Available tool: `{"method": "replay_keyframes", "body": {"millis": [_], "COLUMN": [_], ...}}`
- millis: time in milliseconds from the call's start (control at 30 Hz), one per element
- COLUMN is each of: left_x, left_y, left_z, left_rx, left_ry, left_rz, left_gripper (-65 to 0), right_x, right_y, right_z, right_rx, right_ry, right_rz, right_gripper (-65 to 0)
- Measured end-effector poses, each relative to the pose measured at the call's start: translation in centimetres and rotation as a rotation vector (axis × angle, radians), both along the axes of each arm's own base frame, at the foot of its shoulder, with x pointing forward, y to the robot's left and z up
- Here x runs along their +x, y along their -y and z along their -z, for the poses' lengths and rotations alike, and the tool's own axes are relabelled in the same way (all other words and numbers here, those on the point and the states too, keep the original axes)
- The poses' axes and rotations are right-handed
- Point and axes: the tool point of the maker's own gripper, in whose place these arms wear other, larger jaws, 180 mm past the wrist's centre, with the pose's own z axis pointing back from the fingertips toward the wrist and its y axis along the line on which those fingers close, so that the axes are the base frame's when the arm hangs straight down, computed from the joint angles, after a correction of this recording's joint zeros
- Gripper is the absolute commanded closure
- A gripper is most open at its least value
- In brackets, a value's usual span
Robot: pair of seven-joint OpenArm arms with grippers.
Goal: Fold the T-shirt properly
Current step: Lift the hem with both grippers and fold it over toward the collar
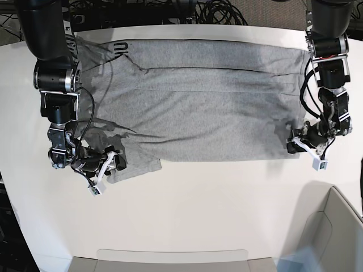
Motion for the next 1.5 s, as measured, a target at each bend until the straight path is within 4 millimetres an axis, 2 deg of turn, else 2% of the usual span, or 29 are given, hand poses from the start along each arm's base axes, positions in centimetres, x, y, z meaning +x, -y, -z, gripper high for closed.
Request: {"method": "replay_keyframes", "body": {"millis": [200,333,400,533,567,667,767,867,1000,1100,1167,1267,1367,1500], "left_x": [-0.4,-0.2,0.1,0.4,0.5,0.7,0.7,0.8,1.1,0.3,-0.2,-1.3,-2.7,-4.3], "left_y": [1.7,2.2,2.8,3.2,3.1,3.0,2.8,2.8,3.5,2.5,2.2,2.3,2.4,2.7], "left_z": [0.0,0.0,0.0,0.0,0.0,-0.2,-0.3,-0.6,-3.8,-5.5,-5.6,-4.5,-3.7,-3.4], "left_rx": [-0.027,-0.037,-0.048,-0.049,-0.054,-0.054,-0.050,-0.043,0.005,0.032,0.049,0.051,0.064,0.088], "left_ry": [-0.004,0.009,0.023,0.048,0.054,0.081,0.082,0.089,0.204,0.262,0.254,0.208,0.185,0.166], "left_rz": [0.109,0.112,0.111,0.111,0.099,0.091,0.090,0.094,0.148,0.127,0.132,0.141,0.150,0.183], "left_gripper": [-32.5,-24.5,-17.7,0.0,0.0,0.0,0.0,0.0,0.0,0.0,0.0,0.0,0.0,0.0], "right_x": [0.0,0.0,0.1,0.1,0.1,0.2,0.4,1.1,2.0,1.7,1.3,0.1,-1.8,-3.2], "right_y": [-0.1,-0.1,-0.1,-1.0,-1.4,-2.4,-2.5,-3.2,-3.6,-3.1,-3.4,-4.3,-3.5,-3.4], "right_z": [0.0,0.0,-0.1,-0.2,-0.2,-0.5,-0.8,-2.2,-4.4,-5.4,-5.8,-5.7,-5.0,-6.8], "right_rx": [0.001,0.001,0.000,-0.022,-0.022,-0.039,-0.063,-0.077,-0.113,-0.164,-0.186,-0.196,-0.254,-0.309], "right_ry": [0.000,0.000,0.001,-0.005,-0.006,0.002,0.012,0.063,0.123,0.150,0.165,0.176,0.154,0.210], "right_rz": [-0.001,-0.001,-0.005,-0.034,-0.043,-0.075,-0.090,-0.110,-0.131,-0.146,-0.158,-0.178,-0.185,-0.198], "right_gripper": [-30.3,-29.5,-23.6,-4.2,-0.2,0.0,0.0,0.0,0.0,0.0,0.0,0.0,0.0,0.0]}}
